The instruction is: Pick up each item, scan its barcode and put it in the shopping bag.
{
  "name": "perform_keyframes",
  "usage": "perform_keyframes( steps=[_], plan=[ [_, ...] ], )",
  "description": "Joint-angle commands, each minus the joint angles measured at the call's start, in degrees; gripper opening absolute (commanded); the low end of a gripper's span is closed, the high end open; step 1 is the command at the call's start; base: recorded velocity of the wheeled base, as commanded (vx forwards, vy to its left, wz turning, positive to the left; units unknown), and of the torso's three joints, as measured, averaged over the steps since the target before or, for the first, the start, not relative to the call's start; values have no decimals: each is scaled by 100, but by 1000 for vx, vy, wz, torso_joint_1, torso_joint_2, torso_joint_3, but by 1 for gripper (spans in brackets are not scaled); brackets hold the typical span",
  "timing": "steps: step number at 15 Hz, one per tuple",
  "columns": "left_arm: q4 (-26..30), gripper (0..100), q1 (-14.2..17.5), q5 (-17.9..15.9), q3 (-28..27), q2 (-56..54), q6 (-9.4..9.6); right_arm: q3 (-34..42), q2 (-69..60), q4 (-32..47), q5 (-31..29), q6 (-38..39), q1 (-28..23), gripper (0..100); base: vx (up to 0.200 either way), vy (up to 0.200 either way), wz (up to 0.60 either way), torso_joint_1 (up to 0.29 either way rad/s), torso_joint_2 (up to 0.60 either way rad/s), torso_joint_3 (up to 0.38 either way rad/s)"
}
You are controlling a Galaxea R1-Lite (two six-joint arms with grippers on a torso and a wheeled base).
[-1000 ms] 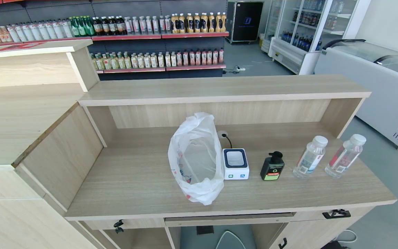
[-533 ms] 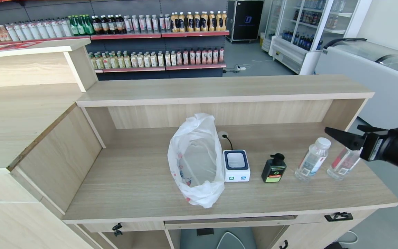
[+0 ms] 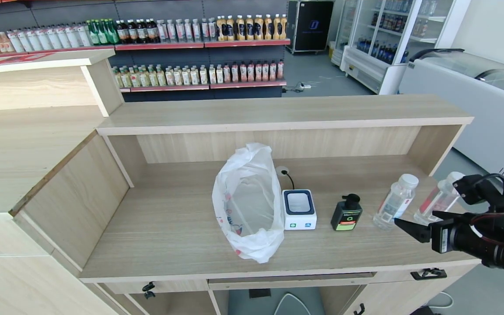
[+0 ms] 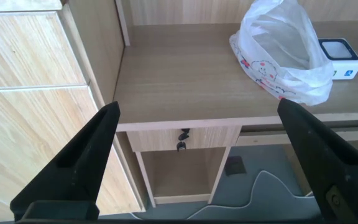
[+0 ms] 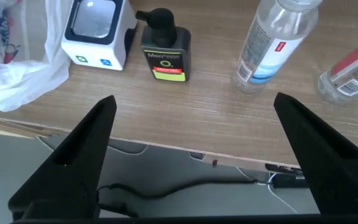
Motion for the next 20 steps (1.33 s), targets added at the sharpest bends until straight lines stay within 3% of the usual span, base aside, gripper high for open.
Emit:
perform_keyframes(
  steps=[1, 4, 10, 15, 20],
  plan=[
    [0, 100, 0, 0, 0, 6, 0, -215, 570, -36, 211, -173, -243, 100, 0, 0, 0, 0, 0, 0],
    [0, 100, 0, 0, 0, 6, 0, -611, 1220, -194, 747, -744, -313, 100, 0, 0, 0, 0, 0, 0],
    [0, 100, 0, 0, 0, 6, 0, -1138, 1950, -493, 861, -929, -348, 100, 0, 0, 0, 0, 0, 0],
    [0, 100, 0, 0, 0, 6, 0, -1613, 2574, -528, 1907, -1342, -383, 100, 0, 0, 0, 0, 0, 0],
    [0, 100, 0, 0, 0, 6, 0, -2087, 3127, -519, 2056, -1676, -471, 100, 0, 0, 0, 0, 0, 0]
  ],
)
